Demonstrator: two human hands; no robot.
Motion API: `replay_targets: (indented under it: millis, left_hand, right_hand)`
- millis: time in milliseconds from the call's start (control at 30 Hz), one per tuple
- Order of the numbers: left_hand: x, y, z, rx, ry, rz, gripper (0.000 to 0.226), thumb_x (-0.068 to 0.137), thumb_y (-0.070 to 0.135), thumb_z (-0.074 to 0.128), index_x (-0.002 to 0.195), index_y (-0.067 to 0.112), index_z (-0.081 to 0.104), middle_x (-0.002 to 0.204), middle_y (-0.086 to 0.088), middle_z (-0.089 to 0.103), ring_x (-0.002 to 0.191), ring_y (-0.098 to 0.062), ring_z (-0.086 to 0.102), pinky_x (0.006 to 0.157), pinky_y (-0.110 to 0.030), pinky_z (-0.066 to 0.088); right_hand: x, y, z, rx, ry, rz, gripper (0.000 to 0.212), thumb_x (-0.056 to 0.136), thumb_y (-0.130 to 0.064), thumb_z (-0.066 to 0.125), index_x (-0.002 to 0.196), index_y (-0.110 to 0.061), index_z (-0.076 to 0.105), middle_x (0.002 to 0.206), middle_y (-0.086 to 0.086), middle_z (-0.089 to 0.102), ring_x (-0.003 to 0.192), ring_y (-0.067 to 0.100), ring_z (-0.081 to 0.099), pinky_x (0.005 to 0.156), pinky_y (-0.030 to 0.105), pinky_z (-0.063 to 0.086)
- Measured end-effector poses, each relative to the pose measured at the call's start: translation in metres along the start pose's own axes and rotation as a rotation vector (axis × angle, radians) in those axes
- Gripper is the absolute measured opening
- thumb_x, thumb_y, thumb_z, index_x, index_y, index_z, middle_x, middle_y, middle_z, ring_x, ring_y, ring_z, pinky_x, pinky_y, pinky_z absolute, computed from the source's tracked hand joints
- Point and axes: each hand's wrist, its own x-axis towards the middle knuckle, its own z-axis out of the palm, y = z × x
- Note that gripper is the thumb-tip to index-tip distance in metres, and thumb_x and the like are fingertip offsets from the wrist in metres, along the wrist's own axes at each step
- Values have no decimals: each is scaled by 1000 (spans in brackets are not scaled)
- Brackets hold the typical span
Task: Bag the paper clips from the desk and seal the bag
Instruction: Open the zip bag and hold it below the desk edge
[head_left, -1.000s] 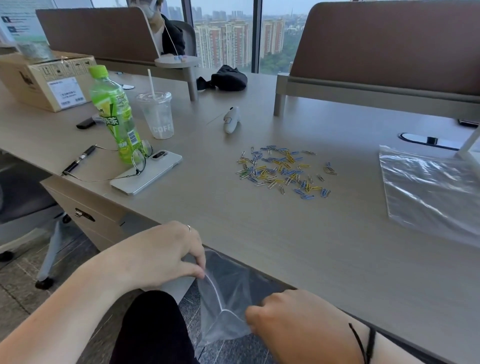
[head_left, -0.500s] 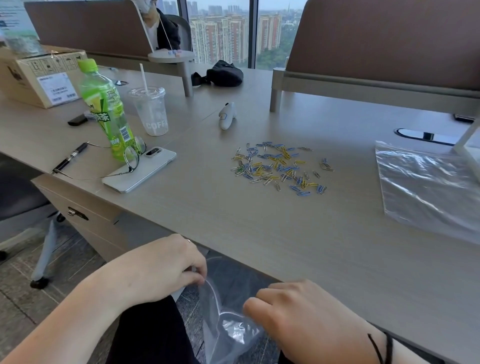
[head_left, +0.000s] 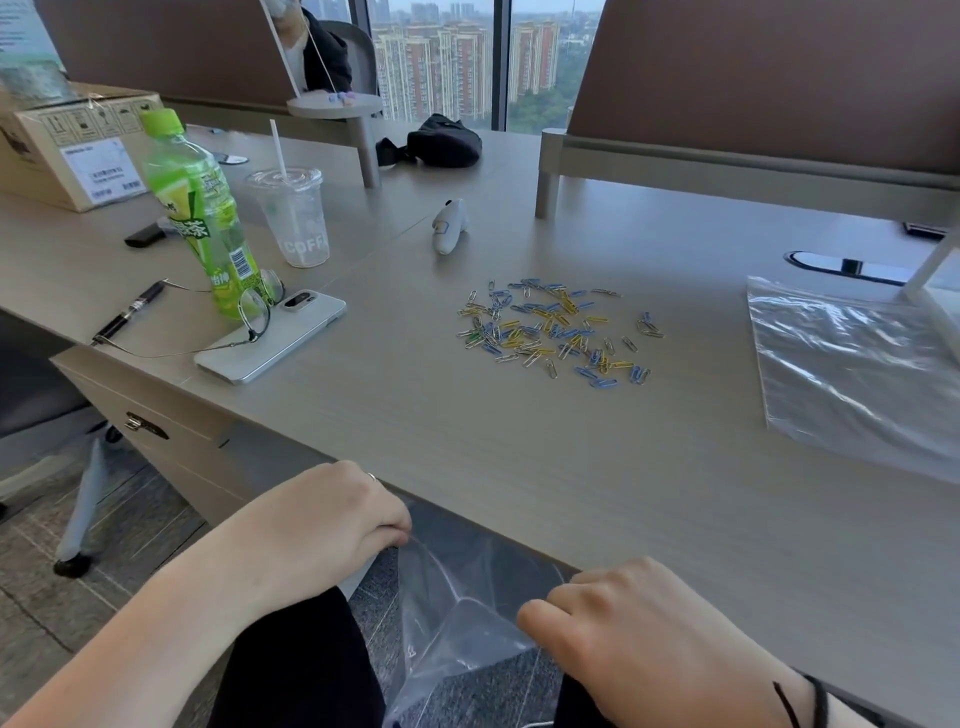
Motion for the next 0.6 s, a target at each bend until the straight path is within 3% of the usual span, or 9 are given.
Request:
replay_targets:
  millis: [167,367,500,600]
  left_hand:
    - [-1,-3,-1,5,-9,-7,25,96,44,52,101,35,75,95,17,72,90,-3,65,81,-22,49]
    - [-6,9,-2,94,110,20,25,89,51,49,95,41,71,78,19,55,72,-4,60,62,-21,43]
    - [-15,18,-8,67,75,16,20,85,40,53,98,41,68,95,20,50,53,3,43,55,-11,29]
    - [-23,26,-17,-13,-22,34,26,81,42,49,102,46,63,114,28,43,60,6,46,59,-6,27]
  right_hand:
    - [-2,2,2,-53,74,59,12,61,-17,39,61,-26,46,50,-9,43,37,22,23,35,27,16]
    - [5,3,0,70,72,142,20,55,-26,72,68,-34,60,61,-14,51,39,10,46,34,23,33]
    - [8,3,0,170,133,187,15,61,-22,71,67,-30,59,62,-12,54,42,13,51,35,27,39]
    - [9,0,-2,165,161,201,10,61,-24,66,64,-29,58,60,-12,53,39,15,49,33,26,37]
